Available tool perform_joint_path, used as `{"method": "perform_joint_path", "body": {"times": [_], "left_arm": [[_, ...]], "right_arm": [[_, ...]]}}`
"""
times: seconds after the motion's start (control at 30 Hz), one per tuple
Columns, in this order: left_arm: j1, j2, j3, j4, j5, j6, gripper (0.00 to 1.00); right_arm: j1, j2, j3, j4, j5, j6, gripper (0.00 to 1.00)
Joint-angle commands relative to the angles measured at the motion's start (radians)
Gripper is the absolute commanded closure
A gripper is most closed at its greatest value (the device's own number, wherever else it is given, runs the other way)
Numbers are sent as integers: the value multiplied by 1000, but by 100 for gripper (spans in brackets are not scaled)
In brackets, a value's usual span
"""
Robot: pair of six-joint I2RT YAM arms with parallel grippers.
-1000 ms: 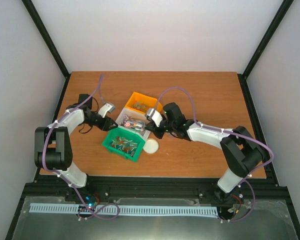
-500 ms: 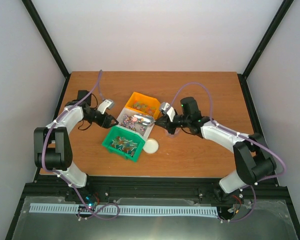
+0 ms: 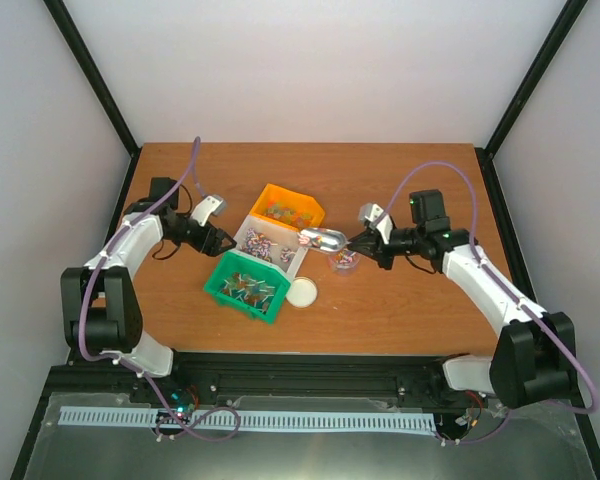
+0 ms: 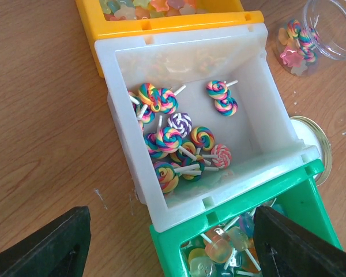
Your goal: Pack the candies
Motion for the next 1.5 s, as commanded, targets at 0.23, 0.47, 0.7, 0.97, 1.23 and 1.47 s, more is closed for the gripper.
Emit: {"method": "perform_joint_path", "body": {"times": [0.23, 0.47, 0.7, 0.97, 1.23, 1.47], "left_arm": [[3, -45, 11, 1, 2, -2, 21], [2, -43, 3, 7, 6, 3, 21], [1, -39, -18, 18, 9, 21, 21], [1, -32, -24, 28, 8, 29, 20], [1, -29, -39, 38, 6, 39, 21], [2, -28, -50, 44, -1, 58, 20]], "right_arm": [[-238, -40, 68, -439, 32, -376, 97], [-237, -16, 126, -488, 203, -375, 97], [-227, 36, 184, -540, 331, -396, 97], [-151, 64, 229, -563, 452, -383, 97], [-99, 87, 270, -589, 532, -368, 97], [-64, 112, 320, -627, 591, -365, 97]]}}
